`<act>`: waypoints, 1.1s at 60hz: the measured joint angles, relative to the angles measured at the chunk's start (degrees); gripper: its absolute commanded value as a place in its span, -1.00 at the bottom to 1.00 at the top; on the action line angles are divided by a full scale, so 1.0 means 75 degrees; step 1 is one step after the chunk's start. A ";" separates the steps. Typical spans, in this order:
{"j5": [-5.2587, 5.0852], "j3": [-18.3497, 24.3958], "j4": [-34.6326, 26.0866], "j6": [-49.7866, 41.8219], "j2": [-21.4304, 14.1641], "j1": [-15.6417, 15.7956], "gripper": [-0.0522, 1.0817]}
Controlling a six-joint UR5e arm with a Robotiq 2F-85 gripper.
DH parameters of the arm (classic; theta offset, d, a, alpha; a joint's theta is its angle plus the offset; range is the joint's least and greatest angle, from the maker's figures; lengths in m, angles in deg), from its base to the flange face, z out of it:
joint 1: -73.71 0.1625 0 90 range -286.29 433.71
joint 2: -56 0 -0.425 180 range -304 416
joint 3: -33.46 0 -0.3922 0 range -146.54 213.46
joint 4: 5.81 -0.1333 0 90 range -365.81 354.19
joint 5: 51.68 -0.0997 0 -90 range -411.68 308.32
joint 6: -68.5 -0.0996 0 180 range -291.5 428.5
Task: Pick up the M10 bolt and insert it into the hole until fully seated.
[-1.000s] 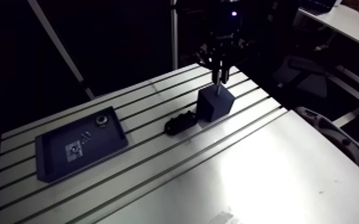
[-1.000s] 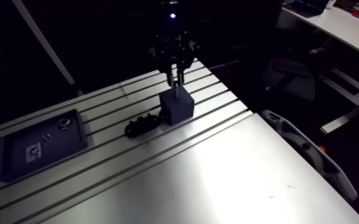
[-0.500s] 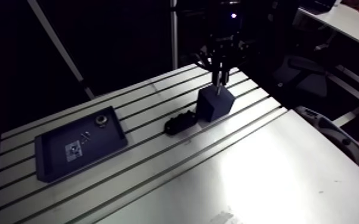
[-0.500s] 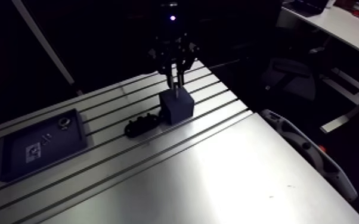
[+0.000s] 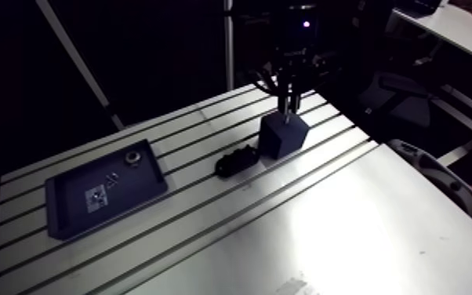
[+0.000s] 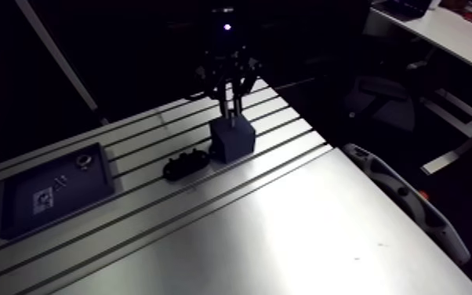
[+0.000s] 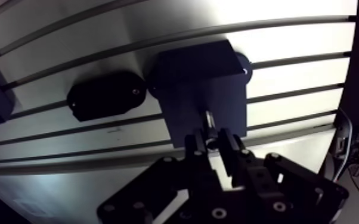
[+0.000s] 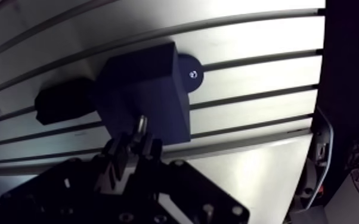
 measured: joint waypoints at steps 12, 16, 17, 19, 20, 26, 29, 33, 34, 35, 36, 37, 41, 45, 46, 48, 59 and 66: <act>0.0005 -0.0058 0.0068 0.0201 -0.0006 0.0014 -0.90; 0.0002 -0.0075 0.0086 0.0250 -0.0010 0.0017 -0.90; 0.0001 -0.0078 0.0090 0.0262 -0.0011 0.0018 -0.90; 0.0000 -0.0084 0.0098 0.0279 -0.0012 0.0018 -0.90; -0.0001 -0.0087 0.0102 0.0287 -0.0013 0.0018 -0.90; -0.0006 -0.0099 0.0122 0.0320 -0.0021 0.0017 -0.90; -0.0009 -0.0101 0.0128 0.0330 -0.0032 0.0017 -0.90; -0.0015 -0.0103 0.0134 0.0338 -0.0063 0.0024 -0.90; -0.0018 -0.0104 0.0134 0.0339 -0.0076 0.0028 -0.90; -0.0020 -0.0104 0.0134 0.0340 -0.0091 0.0033 -0.90; -0.0023 -0.0106 0.0135 0.0341 -0.0109 0.0040 -0.90; -0.0025 -0.0106 0.0135 0.0341 -0.0128 0.0048 -0.90; -0.0033 -0.0107 0.0131 0.0343 -0.0229 0.0094 -0.90; -0.0036 -0.0110 0.0119 0.0338 -0.0351 0.0160 -0.90; -0.0035 -0.0111 0.0116 0.0334 -0.0385 0.0181 -0.90; -0.0033 -0.0116 0.0102 0.0323 -0.0458 0.0222 -0.90; -0.0017 -0.0198 -0.0011 0.0274 -0.0894 0.0423 -0.90; -0.0015 -0.0248 -0.0089 0.0242 -0.1150 0.0577 -0.90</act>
